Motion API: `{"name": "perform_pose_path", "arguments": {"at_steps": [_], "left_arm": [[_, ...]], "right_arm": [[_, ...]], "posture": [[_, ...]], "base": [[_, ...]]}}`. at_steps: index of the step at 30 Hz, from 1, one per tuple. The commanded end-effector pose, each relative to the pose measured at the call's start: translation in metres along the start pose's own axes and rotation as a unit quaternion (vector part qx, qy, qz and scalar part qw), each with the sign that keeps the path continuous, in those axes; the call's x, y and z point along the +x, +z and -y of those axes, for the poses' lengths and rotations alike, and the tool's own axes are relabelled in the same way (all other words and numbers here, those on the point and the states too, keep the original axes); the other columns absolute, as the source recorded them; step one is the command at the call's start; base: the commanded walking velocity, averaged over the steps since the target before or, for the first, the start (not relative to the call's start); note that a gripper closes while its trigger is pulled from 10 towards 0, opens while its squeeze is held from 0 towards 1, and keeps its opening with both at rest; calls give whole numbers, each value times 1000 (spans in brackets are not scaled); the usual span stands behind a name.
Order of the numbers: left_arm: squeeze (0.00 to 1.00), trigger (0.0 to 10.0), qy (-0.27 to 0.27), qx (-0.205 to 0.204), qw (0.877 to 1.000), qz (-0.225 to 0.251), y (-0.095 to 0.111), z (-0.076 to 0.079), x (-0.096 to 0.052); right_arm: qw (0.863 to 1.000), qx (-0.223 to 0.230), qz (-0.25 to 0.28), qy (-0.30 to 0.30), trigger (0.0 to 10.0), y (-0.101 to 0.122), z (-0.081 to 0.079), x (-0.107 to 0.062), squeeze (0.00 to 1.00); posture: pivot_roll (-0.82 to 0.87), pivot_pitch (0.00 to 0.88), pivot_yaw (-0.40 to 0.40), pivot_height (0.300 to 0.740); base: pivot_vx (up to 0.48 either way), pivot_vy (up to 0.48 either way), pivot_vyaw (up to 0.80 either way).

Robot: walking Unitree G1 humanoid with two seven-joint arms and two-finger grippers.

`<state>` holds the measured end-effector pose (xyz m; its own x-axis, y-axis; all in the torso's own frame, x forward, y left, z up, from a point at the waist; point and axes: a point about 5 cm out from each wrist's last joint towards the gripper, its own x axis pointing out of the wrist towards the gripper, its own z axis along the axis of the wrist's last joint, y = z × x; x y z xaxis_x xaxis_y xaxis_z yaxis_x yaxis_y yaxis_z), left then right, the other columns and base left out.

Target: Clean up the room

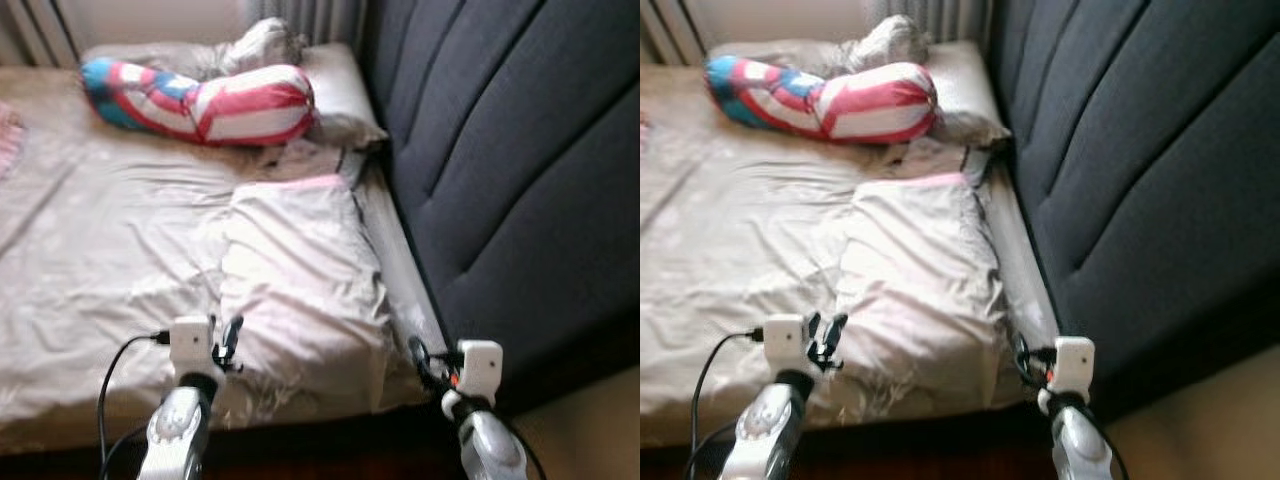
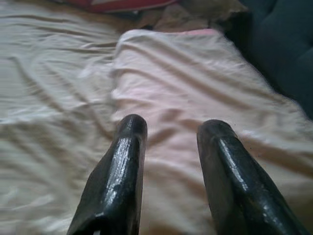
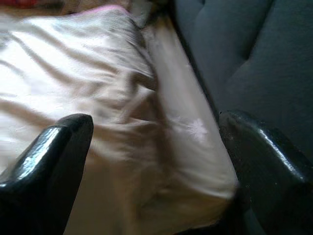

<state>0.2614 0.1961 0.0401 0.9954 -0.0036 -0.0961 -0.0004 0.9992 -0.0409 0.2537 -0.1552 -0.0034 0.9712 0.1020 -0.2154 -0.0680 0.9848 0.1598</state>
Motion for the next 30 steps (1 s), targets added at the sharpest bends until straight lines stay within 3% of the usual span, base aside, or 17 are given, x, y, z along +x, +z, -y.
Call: {"name": "perform_pose_path", "arguments": {"at_steps": [1, 15, 21, 27, 30], "left_arm": [[0, 10000, -8, 0, 1000, 7, 4, 5, 3], [0, 10000, -14, 7, 1000, 5, 4, 8, 4], [0, 10000, -6, 10, 1000, 4, 4, 7, 5], [0, 10000, 1, 11, 1000, 4, 4, 5, 4], [0, 10000, 2, 12, 1000, 3, 4, 5, 4]], "right_arm": [[1000, -5, -2, -8, 10000, -1, 7, -2, 0], [1000, -1, -4, 3, 10000, -1, 5, 0, 0], [1000, -19, -5, 17, 10000, 0, 4, 1, 0], [1000, -10, -3, 11, 10000, 1, 6, 0, 0], [1000, -7, -3, 6, 10000, 1, 8, 0, 0]], "posture": [[-72, 86, -67, 740], [-69, 78, -68, 740], [-70, 80, -69, 740], [-69, 82, -69, 740], [-69, 83, -68, 740]], "base": [[0, 0, 0], [0, 0, 0], [0, 0, 0], [0, 0, 800], [0, 0, 0]]}}
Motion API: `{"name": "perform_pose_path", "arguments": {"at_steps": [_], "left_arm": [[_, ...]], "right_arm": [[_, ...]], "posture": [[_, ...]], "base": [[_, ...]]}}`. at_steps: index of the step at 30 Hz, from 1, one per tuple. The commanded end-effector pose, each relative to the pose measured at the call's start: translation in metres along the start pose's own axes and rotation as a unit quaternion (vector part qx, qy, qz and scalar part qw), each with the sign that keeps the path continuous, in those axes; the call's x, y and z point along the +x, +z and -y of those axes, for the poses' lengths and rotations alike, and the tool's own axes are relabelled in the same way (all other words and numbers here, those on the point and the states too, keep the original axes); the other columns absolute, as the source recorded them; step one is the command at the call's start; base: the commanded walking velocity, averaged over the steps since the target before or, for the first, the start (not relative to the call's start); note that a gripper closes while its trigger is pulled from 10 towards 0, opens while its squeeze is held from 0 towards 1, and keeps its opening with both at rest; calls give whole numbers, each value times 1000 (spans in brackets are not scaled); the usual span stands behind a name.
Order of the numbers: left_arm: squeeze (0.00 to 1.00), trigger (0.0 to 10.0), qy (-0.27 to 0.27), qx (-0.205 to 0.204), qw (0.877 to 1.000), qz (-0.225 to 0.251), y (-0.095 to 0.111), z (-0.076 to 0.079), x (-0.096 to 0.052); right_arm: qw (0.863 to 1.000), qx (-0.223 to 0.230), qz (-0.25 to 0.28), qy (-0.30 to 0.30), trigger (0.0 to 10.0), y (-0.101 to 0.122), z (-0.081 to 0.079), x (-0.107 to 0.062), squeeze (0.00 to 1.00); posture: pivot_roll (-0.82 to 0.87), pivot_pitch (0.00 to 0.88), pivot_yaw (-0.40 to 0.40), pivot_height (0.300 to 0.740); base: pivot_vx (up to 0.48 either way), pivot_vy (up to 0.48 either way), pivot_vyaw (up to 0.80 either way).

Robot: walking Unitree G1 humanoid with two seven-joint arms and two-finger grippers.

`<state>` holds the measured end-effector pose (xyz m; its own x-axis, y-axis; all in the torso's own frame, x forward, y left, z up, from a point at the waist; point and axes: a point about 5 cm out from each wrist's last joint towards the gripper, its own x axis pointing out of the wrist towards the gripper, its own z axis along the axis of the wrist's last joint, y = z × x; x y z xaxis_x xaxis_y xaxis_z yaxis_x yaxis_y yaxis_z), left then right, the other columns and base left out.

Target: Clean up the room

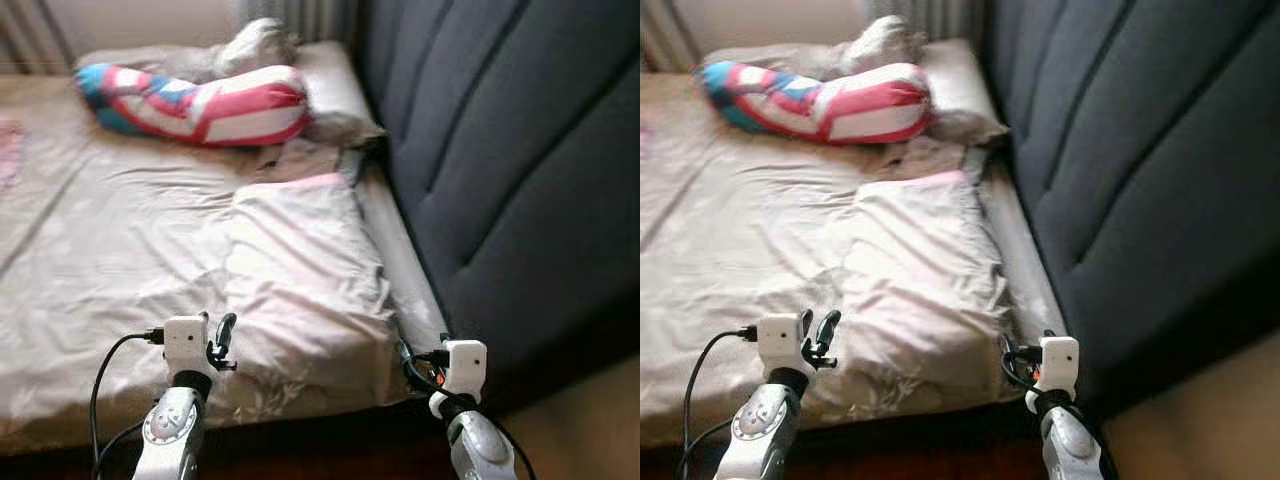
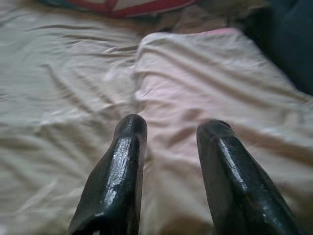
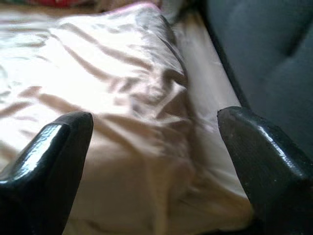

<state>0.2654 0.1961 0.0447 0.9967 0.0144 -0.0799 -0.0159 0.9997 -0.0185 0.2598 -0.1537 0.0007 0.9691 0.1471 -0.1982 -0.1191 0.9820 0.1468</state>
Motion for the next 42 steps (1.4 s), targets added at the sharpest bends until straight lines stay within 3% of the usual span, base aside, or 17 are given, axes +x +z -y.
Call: {"name": "perform_pose_path", "arguments": {"at_steps": [1, 16, 21, 42], "left_arm": [[0, 10000, -6, 1, 1000, -5, -1, 5, 0], [0, 10000, -3, 3, 1000, -4, -1, 4, 1], [0, 10000, -1, 2, 1000, -3, -1, 3, 1], [0, 10000, 4, -11, 1000, 3, 1, 2, 1]], "right_arm": [[1000, 4, -7, -16, 10000, -4, 9, -5, 0], [1000, -9, -4, -6, 10000, -2, 7, -5, 0], [1000, -9, -2, 0, 10000, -2, 5, -5, 0], [1000, -1, -13, -2, 10000, -7, 8, -7, 0]], "posture": [[-68, 83, -68, 740], [-70, 85, -68, 740], [-71, 86, -69, 740], [-72, 89, -70, 740]], "base": [[0, 0, 0], [0, 0, 0], [253, 0, 800], [250, 0, 0]]}}
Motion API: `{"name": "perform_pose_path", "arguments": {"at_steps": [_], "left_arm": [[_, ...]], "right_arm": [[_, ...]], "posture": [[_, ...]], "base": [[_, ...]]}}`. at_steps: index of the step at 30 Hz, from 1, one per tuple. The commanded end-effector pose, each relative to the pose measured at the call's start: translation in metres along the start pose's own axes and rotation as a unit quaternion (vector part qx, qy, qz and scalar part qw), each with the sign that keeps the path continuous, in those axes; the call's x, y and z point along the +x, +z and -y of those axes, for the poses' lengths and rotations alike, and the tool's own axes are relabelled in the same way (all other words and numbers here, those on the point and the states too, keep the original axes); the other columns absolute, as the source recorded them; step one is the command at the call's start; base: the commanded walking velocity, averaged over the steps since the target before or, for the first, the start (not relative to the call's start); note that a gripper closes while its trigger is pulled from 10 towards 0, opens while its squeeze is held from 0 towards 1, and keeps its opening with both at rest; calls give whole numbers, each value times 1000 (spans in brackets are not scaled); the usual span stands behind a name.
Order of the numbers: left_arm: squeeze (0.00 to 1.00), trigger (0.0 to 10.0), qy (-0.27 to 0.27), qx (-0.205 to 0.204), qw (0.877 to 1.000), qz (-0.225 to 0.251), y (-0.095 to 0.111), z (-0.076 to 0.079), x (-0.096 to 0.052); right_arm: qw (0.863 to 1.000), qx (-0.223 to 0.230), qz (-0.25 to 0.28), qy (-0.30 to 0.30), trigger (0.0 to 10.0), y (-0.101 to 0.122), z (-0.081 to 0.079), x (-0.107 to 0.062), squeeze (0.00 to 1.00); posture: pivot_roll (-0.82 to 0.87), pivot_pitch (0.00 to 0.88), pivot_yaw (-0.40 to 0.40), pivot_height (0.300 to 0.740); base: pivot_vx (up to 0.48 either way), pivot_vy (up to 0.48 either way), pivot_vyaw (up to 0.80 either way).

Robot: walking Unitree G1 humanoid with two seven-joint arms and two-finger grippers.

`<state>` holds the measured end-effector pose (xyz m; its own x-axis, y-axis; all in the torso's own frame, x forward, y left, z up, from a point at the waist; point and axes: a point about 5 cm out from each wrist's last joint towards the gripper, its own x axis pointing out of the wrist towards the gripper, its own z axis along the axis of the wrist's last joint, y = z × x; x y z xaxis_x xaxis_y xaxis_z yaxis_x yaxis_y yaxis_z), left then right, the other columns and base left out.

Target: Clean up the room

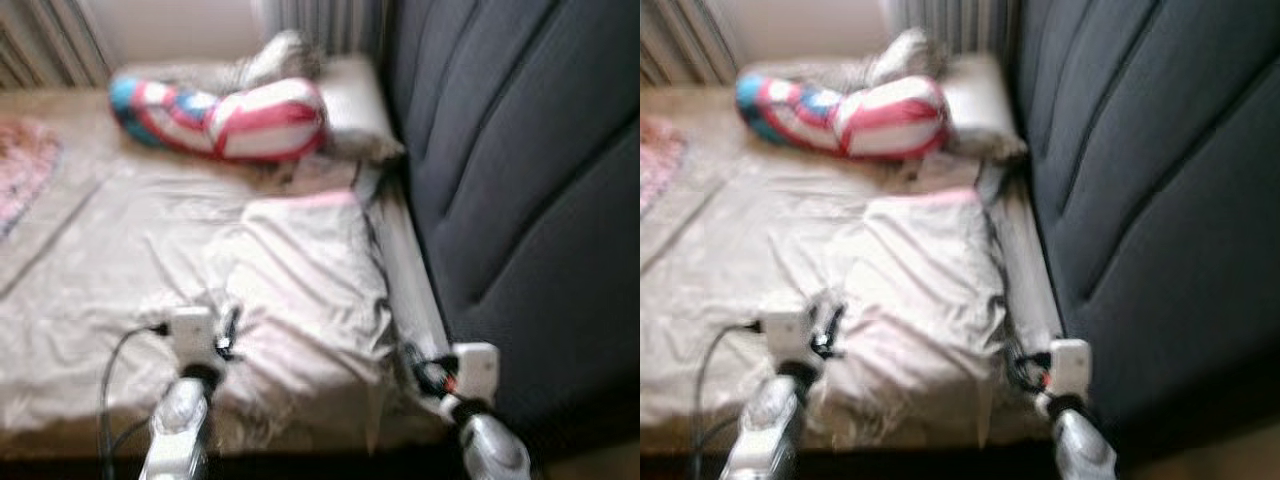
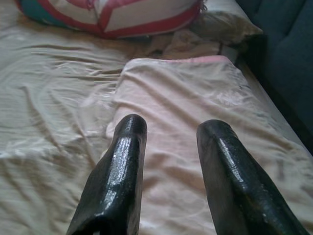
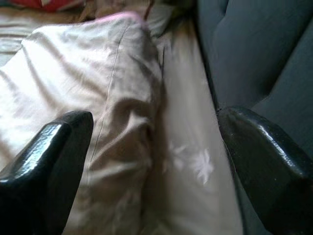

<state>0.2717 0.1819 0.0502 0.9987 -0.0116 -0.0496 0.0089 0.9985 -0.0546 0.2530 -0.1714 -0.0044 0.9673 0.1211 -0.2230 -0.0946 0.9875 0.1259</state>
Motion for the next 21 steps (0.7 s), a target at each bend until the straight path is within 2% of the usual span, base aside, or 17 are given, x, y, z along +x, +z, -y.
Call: {"name": "perform_pose_path", "arguments": {"at_steps": [1, 7, 9, 21], "left_arm": [[0, 10000, 17, 6, 1000, -11, -4, -13, -6], [0, 10000, 16, 5, 1000, -11, -4, -12, -5], [0, 10000, 14, 5, 1000, -12, -5, -12, -5], [0, 10000, 2, 6, 1000, -24, -8, -9, -5]], "right_arm": [[1000, 3, -3, 14, 10000, -3, -10, 1, 0], [1000, -1, -4, 17, 10000, -4, -10, 0, 0], [1000, 0, -4, 17, 10000, -4, -10, 0, 0], [1000, 11, -10, 6, 10000, -6, -7, 0, 0]], "posture": [[-72, 89, -71, 740], [-73, 89, -70, 740], [-73, 89, -70, 740], [-73, 88, -71, 740]], "base": [[394, 0, 0], [314, 0, 304], [0, 0, 450], [0, 0, 0]]}}
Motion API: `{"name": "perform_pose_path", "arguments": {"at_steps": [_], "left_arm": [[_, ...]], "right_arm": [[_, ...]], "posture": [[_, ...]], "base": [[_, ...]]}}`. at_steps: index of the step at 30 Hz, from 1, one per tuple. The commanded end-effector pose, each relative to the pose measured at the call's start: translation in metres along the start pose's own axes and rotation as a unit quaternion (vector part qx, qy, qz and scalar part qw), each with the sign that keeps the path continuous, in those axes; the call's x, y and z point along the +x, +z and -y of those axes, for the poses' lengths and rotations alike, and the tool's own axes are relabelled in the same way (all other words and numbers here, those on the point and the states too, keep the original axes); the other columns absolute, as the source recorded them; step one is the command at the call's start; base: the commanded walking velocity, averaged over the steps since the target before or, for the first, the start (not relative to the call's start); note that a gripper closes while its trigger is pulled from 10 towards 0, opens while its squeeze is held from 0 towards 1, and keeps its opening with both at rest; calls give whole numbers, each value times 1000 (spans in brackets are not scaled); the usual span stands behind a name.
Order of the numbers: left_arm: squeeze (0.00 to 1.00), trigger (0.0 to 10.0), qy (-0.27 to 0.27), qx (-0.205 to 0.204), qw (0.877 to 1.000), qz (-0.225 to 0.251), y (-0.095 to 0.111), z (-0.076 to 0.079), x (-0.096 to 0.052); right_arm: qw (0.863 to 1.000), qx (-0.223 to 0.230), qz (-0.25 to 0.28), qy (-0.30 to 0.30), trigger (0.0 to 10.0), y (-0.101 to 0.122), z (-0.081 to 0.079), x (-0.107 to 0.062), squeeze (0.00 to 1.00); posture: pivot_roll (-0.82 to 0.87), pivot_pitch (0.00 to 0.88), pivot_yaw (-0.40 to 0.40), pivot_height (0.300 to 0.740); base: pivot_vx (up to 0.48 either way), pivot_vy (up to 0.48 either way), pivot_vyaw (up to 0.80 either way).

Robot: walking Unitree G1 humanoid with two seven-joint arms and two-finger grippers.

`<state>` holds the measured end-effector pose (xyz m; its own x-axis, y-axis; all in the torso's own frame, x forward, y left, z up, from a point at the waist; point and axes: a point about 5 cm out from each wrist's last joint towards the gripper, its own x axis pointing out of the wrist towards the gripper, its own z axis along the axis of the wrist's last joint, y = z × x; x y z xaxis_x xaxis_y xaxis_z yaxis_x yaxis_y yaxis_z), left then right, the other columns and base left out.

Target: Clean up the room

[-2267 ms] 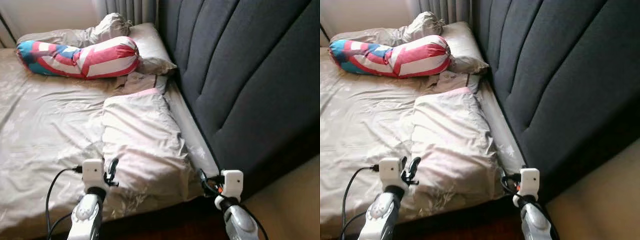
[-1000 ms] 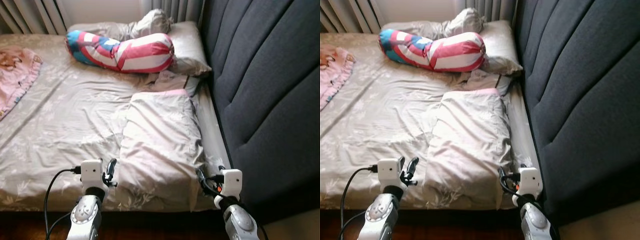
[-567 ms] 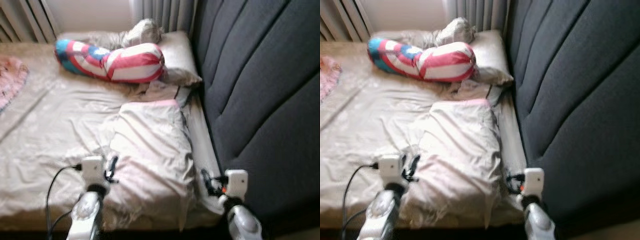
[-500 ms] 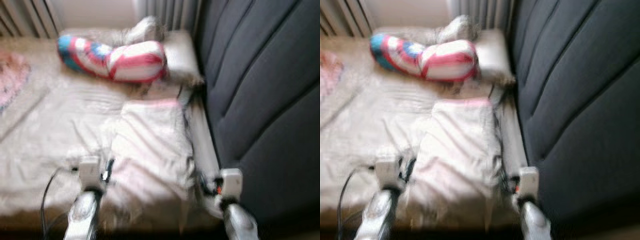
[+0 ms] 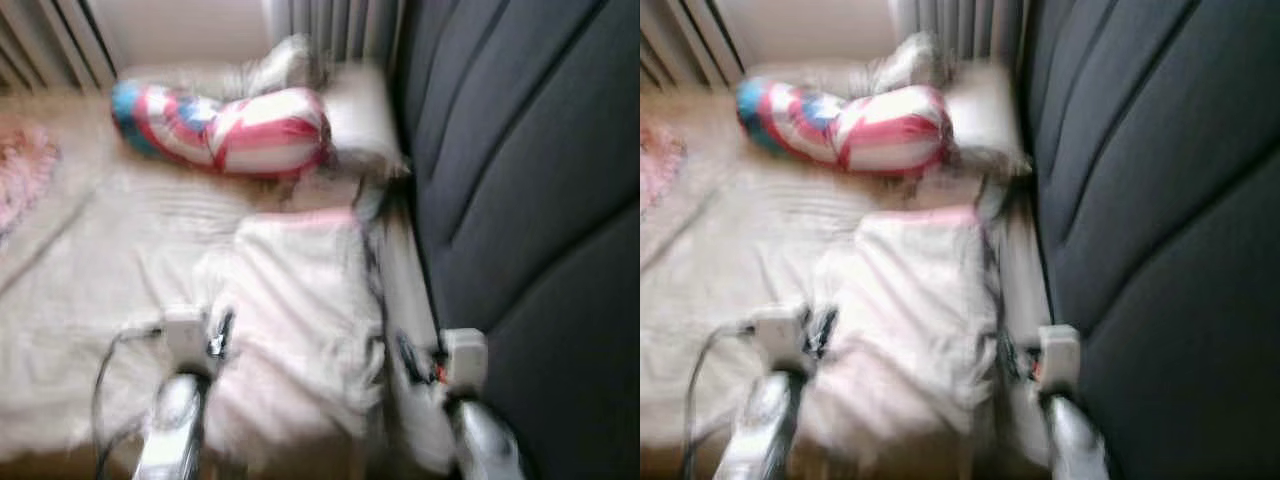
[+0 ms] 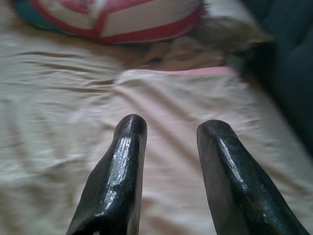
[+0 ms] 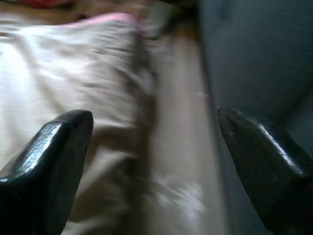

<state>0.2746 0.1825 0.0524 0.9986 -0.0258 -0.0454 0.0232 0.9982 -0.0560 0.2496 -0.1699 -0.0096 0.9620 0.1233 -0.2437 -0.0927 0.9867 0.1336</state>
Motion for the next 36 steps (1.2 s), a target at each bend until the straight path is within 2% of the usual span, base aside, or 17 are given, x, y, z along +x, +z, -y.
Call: {"name": "perform_pose_path", "arguments": {"at_steps": [1, 7, 24, 36], "left_arm": [[0, 10000, 9, 6, 1000, -25, -10, -8, -8], [0, 10000, 8, 3, 999, -33, -11, -9, -7], [0, 10000, 6, 4, 999, -34, -11, -9, -6], [0, 10000, -2, 11, 999, -35, -11, -7, -7]], "right_arm": [[1000, 7, 0, 6, 10000, 0, -6, 2, 0], [1000, 8, -1, 7, 10000, 0, -7, 3, 0], [1000, 8, 0, 8, 10000, 0, -9, 3, 0], [1000, 8, -3, 8, 10000, -2, -10, 3, 0]], "posture": [[-73, 88, -71, 740], [-72, 86, -71, 740], [-71, 87, -70, 740], [-68, 93, -68, 740]], "base": [[0, 0, 0], [0, 52, 0], [0, 450, 0], [0, 0, 0]]}}
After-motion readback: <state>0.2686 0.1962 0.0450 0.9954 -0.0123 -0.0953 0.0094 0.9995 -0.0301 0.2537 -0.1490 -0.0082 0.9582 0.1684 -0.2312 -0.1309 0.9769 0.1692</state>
